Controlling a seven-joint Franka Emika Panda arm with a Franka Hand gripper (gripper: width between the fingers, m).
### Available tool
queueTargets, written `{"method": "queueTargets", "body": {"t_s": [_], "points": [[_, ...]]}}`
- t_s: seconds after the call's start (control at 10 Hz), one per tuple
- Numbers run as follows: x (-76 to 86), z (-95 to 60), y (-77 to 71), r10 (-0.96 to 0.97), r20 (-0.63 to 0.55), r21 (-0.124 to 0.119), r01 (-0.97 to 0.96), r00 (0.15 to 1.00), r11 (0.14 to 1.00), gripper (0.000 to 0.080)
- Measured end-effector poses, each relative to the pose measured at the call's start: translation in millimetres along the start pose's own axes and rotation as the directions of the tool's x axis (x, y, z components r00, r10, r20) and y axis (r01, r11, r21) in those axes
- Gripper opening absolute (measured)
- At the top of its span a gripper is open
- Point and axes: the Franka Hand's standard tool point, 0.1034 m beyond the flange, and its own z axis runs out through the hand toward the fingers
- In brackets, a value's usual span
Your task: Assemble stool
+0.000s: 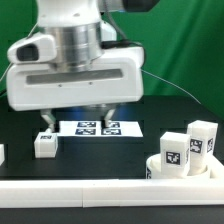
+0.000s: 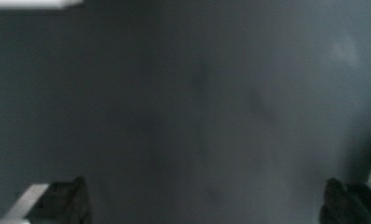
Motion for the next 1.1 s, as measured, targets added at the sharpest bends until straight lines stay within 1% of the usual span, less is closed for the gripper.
{"method": "queueTargets", "body": {"t_s": [0.1, 0.2, 0.3, 0.4, 0.5, 0.6, 0.7, 0.8, 0.9, 1.1], "points": [[-3.6, 5.7, 23.5, -0.026, 0.029, 0.002, 0.026, 0.999, 1.000, 0.0648], [-11.0, 6.0, 23.7, 0.018, 0.107, 0.028, -0.022, 0.994, 0.999, 0.0648], [-7.0, -4.0, 12.7, 0.036, 0.153, 0.040, -0.043, 0.987, 0.998, 0.0648], [-7.5, -1.8, 11.8, 0.025, 0.194, 0.043, -0.034, 0.981, 0.998, 0.0648], [-12.3, 1.3, 11.0, 0.020, 0.269, 0.054, -0.036, 0.963, 0.998, 0.0648], [-11.8, 4.4, 13.5, 0.016, 0.308, 0.056, -0.035, 0.951, 0.998, 0.0648], [-23.9, 12.1, 29.6, 0.009, 0.420, 0.024, -0.021, 0.907, 0.999, 0.0648], [-22.5, 14.0, 44.5, 0.008, 0.497, -0.014, -0.001, 0.868, 1.000, 0.0648], [-15.1, 12.8, 51.6, 0.010, 0.514, -0.031, 0.007, 0.858, 0.999, 0.0648], [-18.3, 14.8, 53.4, 0.016, 0.531, -0.027, -0.002, 0.847, 1.000, 0.0648]]}}
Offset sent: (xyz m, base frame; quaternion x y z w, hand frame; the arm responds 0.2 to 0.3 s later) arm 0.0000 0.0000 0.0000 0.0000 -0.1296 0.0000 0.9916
